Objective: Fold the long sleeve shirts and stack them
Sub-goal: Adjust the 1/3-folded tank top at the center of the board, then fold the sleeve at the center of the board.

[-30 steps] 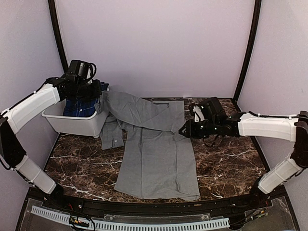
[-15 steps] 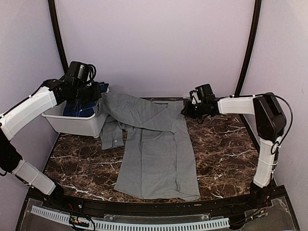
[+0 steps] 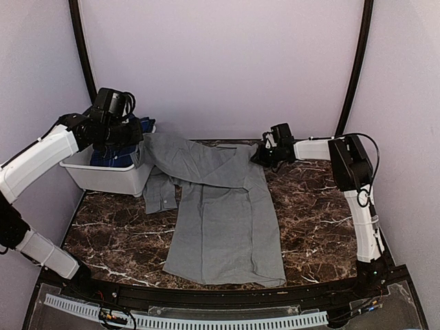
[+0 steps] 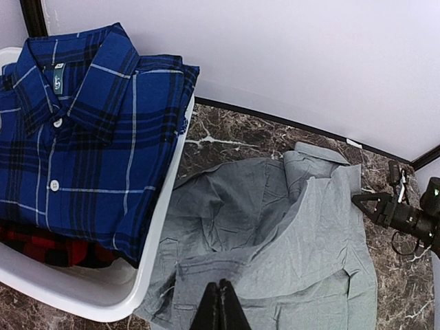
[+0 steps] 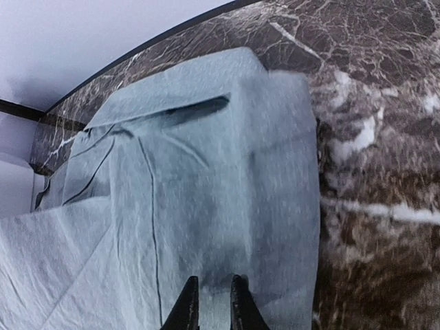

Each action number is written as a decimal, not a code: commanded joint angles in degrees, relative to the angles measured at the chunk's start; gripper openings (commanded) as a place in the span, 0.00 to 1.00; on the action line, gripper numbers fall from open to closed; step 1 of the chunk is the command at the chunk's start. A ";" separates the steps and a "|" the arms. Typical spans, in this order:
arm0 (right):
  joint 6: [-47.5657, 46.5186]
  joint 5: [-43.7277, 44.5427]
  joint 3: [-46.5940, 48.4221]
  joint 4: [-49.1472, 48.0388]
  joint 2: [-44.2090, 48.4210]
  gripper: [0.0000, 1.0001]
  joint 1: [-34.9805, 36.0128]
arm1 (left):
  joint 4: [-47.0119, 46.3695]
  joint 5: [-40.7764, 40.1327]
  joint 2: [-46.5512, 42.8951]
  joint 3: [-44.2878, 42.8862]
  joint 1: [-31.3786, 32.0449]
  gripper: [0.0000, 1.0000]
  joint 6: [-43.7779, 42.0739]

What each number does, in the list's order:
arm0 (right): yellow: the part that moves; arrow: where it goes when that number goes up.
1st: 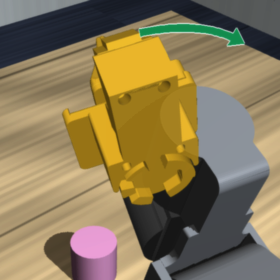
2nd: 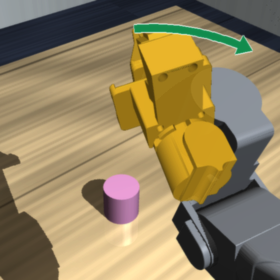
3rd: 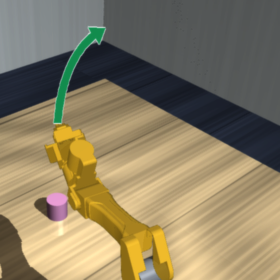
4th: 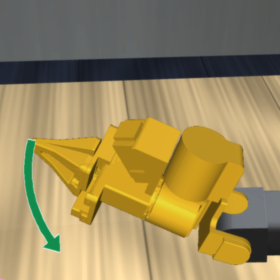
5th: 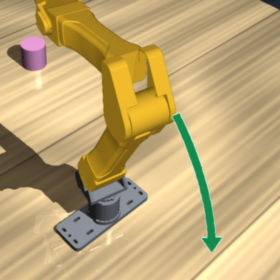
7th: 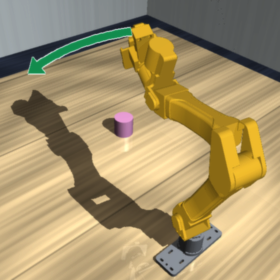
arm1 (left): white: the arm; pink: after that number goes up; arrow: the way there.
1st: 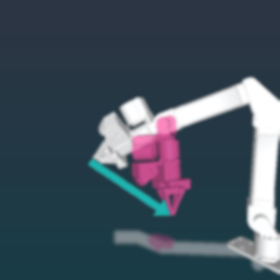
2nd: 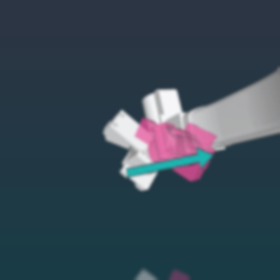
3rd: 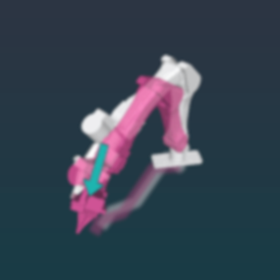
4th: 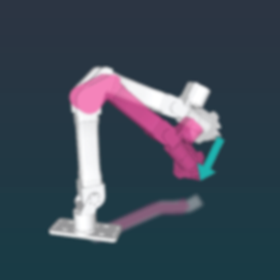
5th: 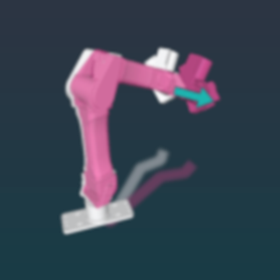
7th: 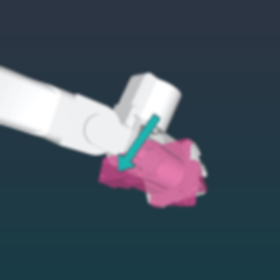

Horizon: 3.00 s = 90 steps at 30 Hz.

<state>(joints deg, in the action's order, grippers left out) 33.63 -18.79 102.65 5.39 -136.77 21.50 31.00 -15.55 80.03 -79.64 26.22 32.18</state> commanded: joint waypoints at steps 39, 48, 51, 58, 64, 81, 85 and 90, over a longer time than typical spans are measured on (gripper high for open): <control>2.74 -12.33 -42.00 -15.92 22.90 0.16 1.68 | -4.94 16.80 8.30 -4.38 9.08 0.00 -4.05; 1.02 -8.78 -43.65 -14.14 24.21 0.15 1.71 | -7.99 25.70 12.00 -6.32 15.23 0.00 -7.25; 0.54 -7.28 -43.61 -12.55 27.47 0.15 1.77 | -8.72 28.74 14.29 -7.22 18.46 0.00 -7.75; -0.98 0.93 -44.80 -5.99 37.44 0.17 2.12 | -10.98 32.52 22.18 -9.23 24.30 0.00 -6.35; -1.02 4.69 -48.38 -2.93 44.87 0.18 2.98 | -11.20 34.43 28.65 -13.12 28.03 0.00 -6.20; -1.74 6.98 -52.60 3.54 54.72 0.20 3.82 | 1.37 40.13 36.68 -25.98 33.70 0.00 -9.48; -2.19 7.70 -53.29 4.51 55.75 0.21 3.90 | 3.87 42.16 38.25 -26.82 33.85 0.00 -10.27; -2.55 7.93 -55.43 5.41 56.72 0.22 4.01 | 4.77 42.87 40.53 -26.73 34.24 0.04 -10.28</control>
<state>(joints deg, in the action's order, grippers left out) 31.94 -11.81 49.36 9.56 -81.56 24.88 31.97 25.21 118.45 -105.78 59.96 23.11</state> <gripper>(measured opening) 0.214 0.011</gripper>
